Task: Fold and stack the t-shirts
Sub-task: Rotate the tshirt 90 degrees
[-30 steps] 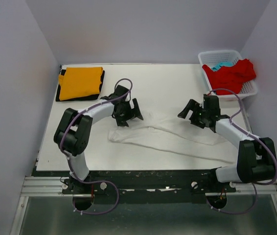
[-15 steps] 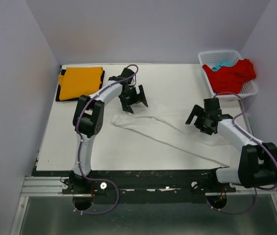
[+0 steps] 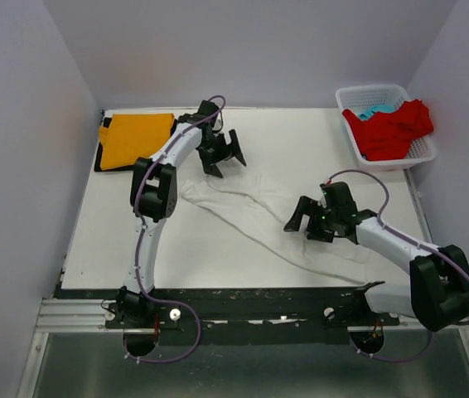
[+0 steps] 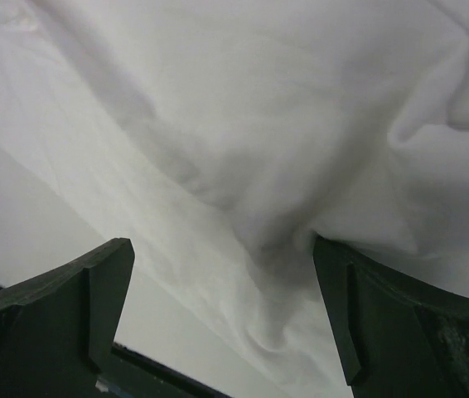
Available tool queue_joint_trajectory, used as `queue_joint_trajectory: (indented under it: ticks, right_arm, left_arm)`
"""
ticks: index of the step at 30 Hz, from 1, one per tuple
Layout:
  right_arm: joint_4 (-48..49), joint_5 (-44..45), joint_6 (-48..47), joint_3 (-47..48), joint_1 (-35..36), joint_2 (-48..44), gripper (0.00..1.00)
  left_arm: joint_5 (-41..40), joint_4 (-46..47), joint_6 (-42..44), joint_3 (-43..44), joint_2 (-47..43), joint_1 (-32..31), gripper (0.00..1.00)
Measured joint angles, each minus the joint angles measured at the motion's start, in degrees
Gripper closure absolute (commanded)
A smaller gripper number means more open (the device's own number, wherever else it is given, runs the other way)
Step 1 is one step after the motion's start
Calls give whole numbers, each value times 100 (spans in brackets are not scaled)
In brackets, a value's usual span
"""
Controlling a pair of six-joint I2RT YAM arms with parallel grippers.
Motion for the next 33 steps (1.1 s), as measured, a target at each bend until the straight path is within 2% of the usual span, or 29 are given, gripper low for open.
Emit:
queue_joint_trajectory:
  ticks: [6, 10, 14, 17, 19, 20, 22, 24, 25, 26, 29, 33]
  right_arm:
    - [-291, -87, 616, -240, 1163, -457, 0]
    - [-826, 273, 636, -107, 1270, -752, 0]
    - [-879, 780, -55, 356, 1266, -1014, 0]
    - [-275, 857, -817, 686, 1266, -1117, 0]
    - [173, 601, -1342, 940, 1263, -962, 0]
    - [411, 376, -1646, 1104, 1274, -798, 0]
    - [809, 0, -2162, 1453, 1340, -330, 0]
    - [973, -225, -2863, 2052, 1550, 400, 0]
    - [1008, -238, -3200, 2378, 1714, 798, 0]
    - [1016, -225, -3528, 2680, 1884, 1182, 0]
    - [984, -35, -4360, 3528, 2378, 2277, 0]
    - [737, 337, -5077, 4446, 2809, 3630, 0]
  left_arm:
    - [140, -125, 72, 247, 90, 140, 2]
    - [188, -181, 177, 260, 98, 201, 2]
    - [208, -343, 345, 358, 28, 227, 1]
    - [72, -284, 444, 44, -450, 227, 1]
    - [-319, -162, 455, -621, -1213, 223, 1]
    - [-426, -129, 448, -1211, -1952, 223, 1]
    - [-968, 313, 348, -2450, -3506, 225, 1]
    - [-1537, 837, 85, -3886, -5442, 227, 1]
    - [-1696, 1038, -22, -4321, -6026, 227, 2]
    - [-2026, 1421, -258, -5320, -7285, 227, 1]
    - [-2518, 1878, -743, -6902, -8970, 234, 1]
    - [-2695, 1880, -1272, -8889, -9980, 219, 2]
